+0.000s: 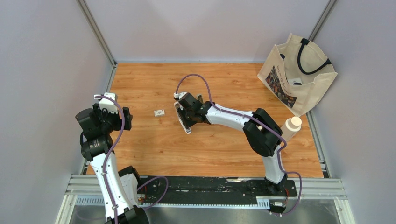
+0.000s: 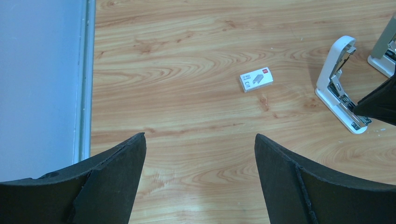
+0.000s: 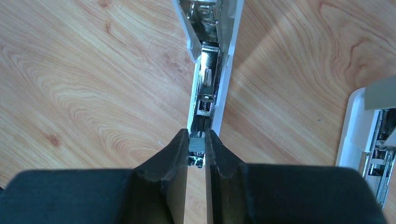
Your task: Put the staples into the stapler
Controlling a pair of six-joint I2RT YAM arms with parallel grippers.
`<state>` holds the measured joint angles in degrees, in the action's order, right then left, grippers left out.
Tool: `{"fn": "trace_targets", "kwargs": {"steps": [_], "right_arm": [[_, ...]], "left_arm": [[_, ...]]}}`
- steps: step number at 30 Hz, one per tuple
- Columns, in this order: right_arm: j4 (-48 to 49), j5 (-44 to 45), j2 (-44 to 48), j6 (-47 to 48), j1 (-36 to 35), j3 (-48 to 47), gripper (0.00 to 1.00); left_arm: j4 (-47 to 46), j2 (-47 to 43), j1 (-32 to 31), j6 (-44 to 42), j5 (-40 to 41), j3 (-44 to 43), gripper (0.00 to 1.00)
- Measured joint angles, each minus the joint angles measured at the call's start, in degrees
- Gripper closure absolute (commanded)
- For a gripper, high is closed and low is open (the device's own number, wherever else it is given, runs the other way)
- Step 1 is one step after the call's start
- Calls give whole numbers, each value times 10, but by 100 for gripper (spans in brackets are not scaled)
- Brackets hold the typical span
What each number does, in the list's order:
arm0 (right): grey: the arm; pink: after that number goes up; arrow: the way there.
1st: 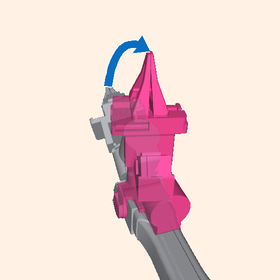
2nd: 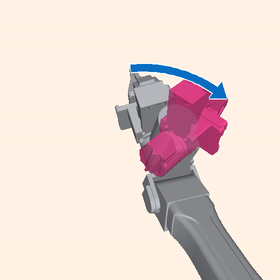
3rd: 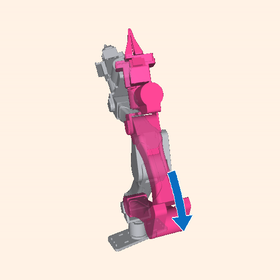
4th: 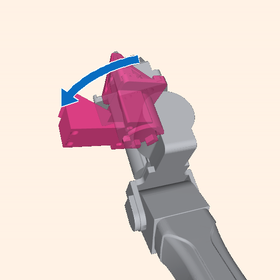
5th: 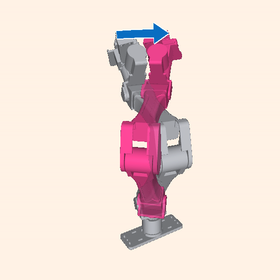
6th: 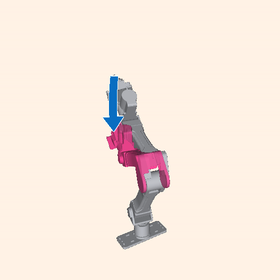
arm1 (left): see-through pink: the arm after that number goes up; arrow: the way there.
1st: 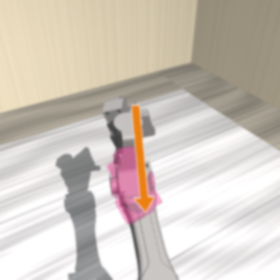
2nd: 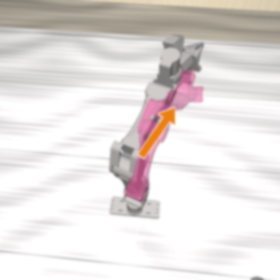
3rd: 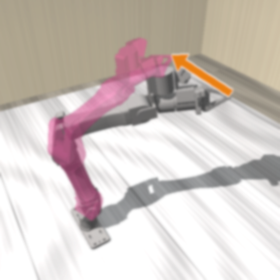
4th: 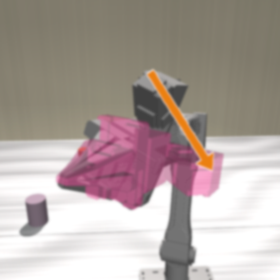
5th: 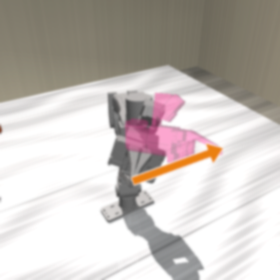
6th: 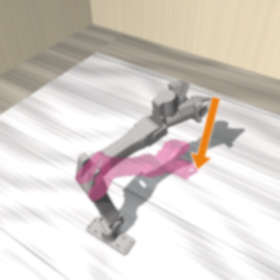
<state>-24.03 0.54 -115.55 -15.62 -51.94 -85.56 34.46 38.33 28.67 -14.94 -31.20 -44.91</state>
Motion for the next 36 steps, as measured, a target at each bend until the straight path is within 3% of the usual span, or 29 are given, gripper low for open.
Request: {"fn": "trace_targets", "kwargs": {"steps": [21,36], "right_arm": [[1,28,-5,9,-5,0,79],[1,36,-5,22,-13,0,67]], "left_arm": [[0,0,0,0,0,0,6],[0,0,0,0,0,0,6]]}}
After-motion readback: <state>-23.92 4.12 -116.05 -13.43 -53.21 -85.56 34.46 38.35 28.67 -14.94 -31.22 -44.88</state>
